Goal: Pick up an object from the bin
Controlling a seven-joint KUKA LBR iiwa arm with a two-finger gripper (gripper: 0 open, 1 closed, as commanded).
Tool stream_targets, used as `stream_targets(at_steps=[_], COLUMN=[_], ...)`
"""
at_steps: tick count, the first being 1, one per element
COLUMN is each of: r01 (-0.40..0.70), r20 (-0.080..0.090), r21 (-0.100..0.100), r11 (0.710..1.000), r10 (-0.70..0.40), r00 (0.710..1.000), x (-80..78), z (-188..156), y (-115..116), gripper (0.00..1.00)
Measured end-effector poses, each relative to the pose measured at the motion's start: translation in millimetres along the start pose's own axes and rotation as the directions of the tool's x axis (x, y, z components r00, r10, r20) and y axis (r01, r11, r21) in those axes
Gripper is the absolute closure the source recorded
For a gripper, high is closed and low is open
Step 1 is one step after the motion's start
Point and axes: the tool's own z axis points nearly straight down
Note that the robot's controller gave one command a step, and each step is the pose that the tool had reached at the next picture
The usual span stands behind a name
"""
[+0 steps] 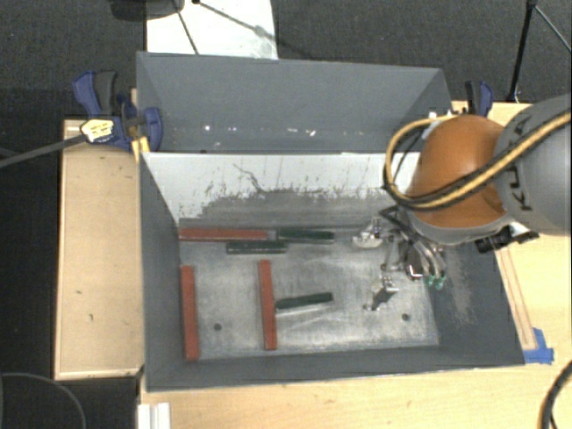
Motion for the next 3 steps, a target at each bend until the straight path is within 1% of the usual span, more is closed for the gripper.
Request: stream_targets(at_steps=[1,2,3], r01=[0.005,0.166,0.105], r20=[0.019,-0.002,0.007], r21=[0.001,0.0,0.001], r11=[1.0,0.986,0.994], r10=[-0.005,-0.166,-0.105], r00=[1.0,0.986,0.994], x=[-6.7,11.1,-9.8], z=[1,4,69], y=[8,17,40], gripper=[0.0,0.0,1.0])
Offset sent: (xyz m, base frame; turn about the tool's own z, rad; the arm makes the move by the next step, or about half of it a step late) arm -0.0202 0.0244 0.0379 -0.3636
